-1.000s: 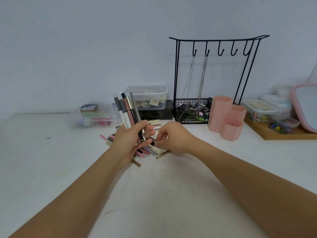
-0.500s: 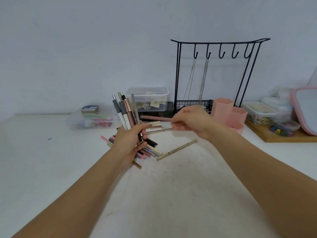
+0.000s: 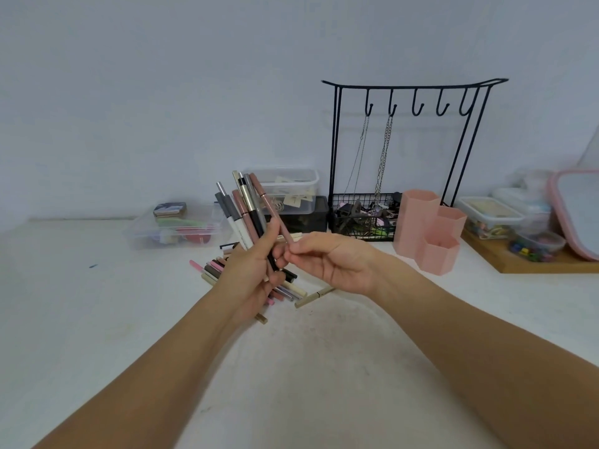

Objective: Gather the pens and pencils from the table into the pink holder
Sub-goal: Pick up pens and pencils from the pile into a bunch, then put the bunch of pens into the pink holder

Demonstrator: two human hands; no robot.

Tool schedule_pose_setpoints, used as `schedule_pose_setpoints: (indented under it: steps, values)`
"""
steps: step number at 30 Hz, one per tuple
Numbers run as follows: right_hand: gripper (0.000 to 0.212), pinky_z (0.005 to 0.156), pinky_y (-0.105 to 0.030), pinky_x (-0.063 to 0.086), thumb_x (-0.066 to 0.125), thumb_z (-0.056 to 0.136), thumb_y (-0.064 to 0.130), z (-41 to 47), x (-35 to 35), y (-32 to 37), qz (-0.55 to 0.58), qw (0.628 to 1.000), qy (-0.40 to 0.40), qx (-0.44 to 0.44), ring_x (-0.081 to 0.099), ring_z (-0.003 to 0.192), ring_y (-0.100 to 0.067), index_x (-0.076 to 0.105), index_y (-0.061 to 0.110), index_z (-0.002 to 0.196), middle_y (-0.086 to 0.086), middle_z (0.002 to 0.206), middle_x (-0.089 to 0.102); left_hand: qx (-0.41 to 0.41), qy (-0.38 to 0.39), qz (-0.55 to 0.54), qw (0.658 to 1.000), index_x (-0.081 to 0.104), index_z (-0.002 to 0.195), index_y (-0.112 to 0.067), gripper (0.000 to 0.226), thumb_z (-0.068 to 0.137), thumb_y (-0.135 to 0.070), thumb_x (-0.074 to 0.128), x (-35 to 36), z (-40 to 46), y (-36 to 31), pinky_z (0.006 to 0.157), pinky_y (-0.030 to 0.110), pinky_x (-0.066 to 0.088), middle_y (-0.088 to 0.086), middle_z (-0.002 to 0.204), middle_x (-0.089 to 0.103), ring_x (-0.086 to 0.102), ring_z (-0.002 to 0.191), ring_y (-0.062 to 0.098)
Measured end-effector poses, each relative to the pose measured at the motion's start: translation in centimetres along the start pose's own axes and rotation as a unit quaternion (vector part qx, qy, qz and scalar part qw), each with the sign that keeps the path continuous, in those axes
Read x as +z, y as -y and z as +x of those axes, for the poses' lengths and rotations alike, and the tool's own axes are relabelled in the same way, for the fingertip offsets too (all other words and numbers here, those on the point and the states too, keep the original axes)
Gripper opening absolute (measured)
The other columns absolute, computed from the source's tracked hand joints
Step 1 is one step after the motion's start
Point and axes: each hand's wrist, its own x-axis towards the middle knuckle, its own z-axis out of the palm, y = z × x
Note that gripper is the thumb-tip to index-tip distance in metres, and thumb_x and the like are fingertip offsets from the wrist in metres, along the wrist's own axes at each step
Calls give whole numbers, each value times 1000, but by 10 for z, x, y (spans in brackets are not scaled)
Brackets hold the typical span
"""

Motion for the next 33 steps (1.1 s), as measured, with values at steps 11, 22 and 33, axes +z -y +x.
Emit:
schedule_pose_setpoints:
  steps: [11, 22, 33]
  values:
    - [27, 73, -32, 63, 85, 67, -13, -3, 8, 3, -382, 913, -74, -120, 71, 68, -21, 66, -4, 84, -16, 77, 72, 76, -110, 192, 972, 70, 74, -1, 47, 75, -45, 86, 9, -9, 3, 45, 30, 46, 15, 53, 63, 51, 39, 24]
    - [30, 85, -28, 57, 79, 82, 4, -13, 22, 21, -199, 975, -4, -98, 71, 97, -19, 68, 11, 109, -9, 105, 72, 98, -3, 256, 962, 62, 79, -1, 13, 91, -1, 65, 26, -22, 11, 40, 21, 45, 14, 60, 62, 57, 40, 9]
    - [10, 63, -24, 58, 74, 83, 5, -27, 29, -12, -258, 915, -244, -189, 67, 65, -18, 72, -4, 82, -19, 73, 69, 124, 26, 320, 939, 67, 84, -13, 18, 88, 4, 65, 49, -36, 30, 45, 33, 55, 15, 68, 70, 64, 46, 20]
